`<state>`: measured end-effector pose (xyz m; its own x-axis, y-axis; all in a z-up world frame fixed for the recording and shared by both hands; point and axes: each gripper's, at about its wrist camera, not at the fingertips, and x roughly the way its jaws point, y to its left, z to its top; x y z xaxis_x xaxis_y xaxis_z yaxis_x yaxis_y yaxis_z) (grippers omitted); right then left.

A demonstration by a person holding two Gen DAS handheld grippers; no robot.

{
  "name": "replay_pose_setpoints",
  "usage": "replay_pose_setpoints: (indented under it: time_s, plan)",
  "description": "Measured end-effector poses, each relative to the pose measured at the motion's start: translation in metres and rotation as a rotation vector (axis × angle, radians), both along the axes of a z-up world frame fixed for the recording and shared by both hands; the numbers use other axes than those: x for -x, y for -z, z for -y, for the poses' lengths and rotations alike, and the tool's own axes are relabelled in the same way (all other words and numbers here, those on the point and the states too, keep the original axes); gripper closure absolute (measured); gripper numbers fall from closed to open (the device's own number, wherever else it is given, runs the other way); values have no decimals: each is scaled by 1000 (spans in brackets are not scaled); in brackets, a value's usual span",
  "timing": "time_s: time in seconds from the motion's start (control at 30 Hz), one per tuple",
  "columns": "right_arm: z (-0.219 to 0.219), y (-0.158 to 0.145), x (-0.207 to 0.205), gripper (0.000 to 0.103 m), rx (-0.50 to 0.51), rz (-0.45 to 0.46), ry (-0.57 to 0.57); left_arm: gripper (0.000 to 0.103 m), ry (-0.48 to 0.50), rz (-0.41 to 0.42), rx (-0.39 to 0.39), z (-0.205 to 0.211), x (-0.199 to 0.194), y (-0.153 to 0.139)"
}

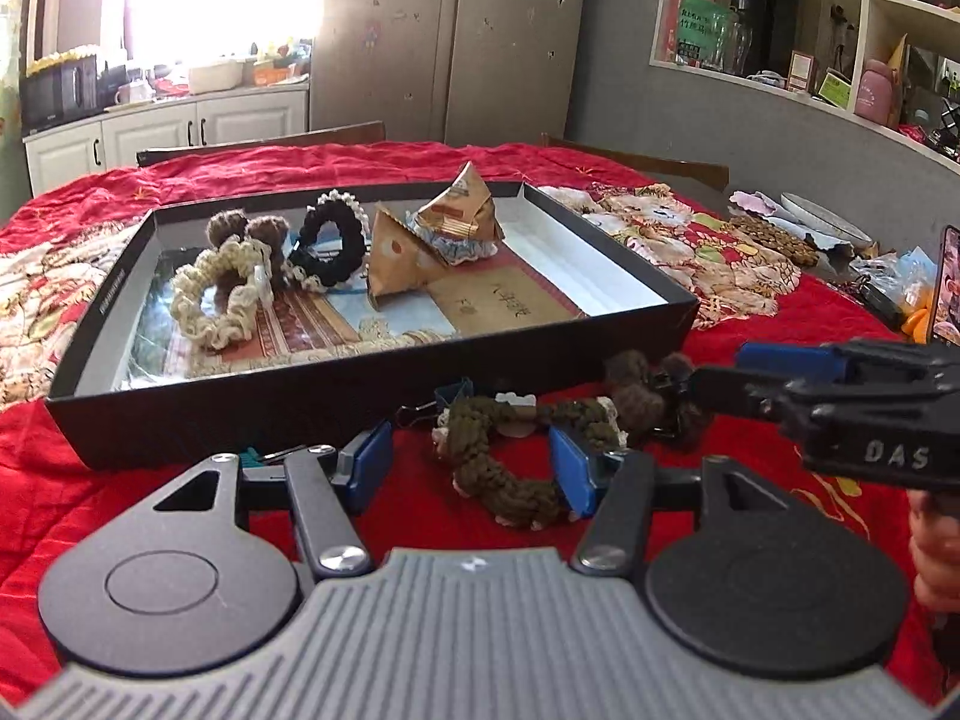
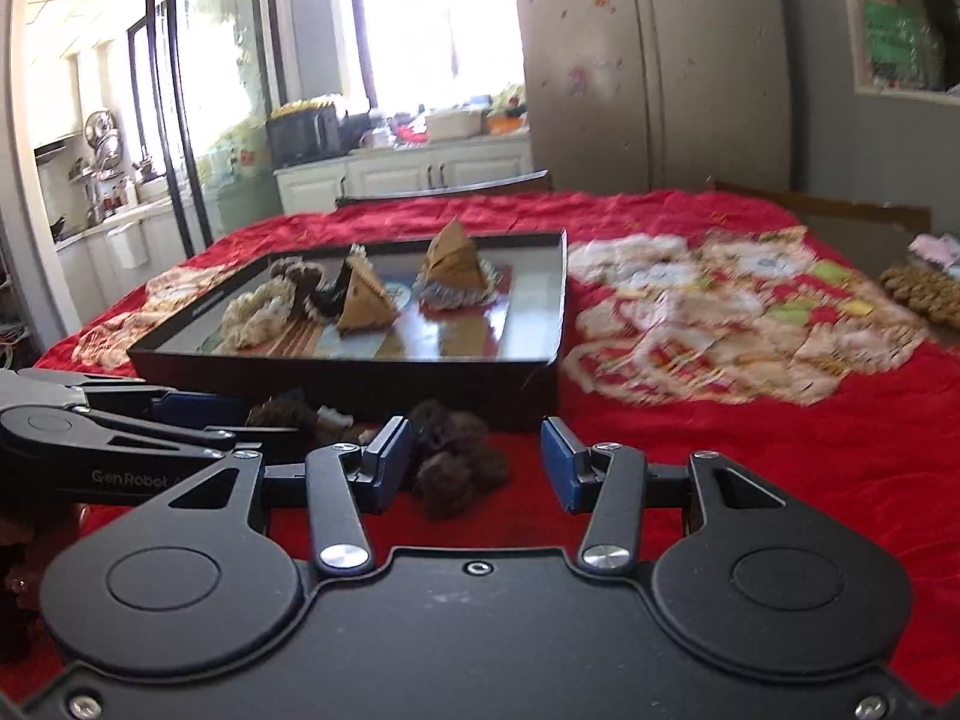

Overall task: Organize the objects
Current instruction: 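Grasp the brown braided cord with the left tool while the right tool grasps a brown fuzzy pompom clip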

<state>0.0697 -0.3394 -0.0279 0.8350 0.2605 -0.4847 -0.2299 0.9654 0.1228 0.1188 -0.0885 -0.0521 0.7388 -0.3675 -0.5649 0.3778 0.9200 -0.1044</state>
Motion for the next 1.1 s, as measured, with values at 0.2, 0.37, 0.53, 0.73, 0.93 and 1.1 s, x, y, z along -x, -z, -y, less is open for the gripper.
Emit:
replay_pose_setpoints:
  time_s: [0.2, 0.37, 0.53, 0.73, 0.93, 1.1]
  plan:
    - [-4, 9, -9, 57, -10, -48, -29, 38, -2, -7, 1, 1, -1, 2]
    - [-6, 12, -15, 56, -2, -79, -34, 49, 7, -22, 7, 2, -3, 4]
    - [-14, 12, -20, 55, 29, -86, -47, 70, 11, -32, 16, 1, -2, 5]
    - [-18, 12, -27, 53, 34, -85, -63, 79, 10, -38, 24, -1, -2, 6]
    - [-18, 13, -28, 65, 14, -86, -83, 85, 2, -42, 38, -5, -2, 6]
    - [-17, 13, -27, 67, 1, -88, -81, 86, 1, -41, 41, -6, -1, 6]
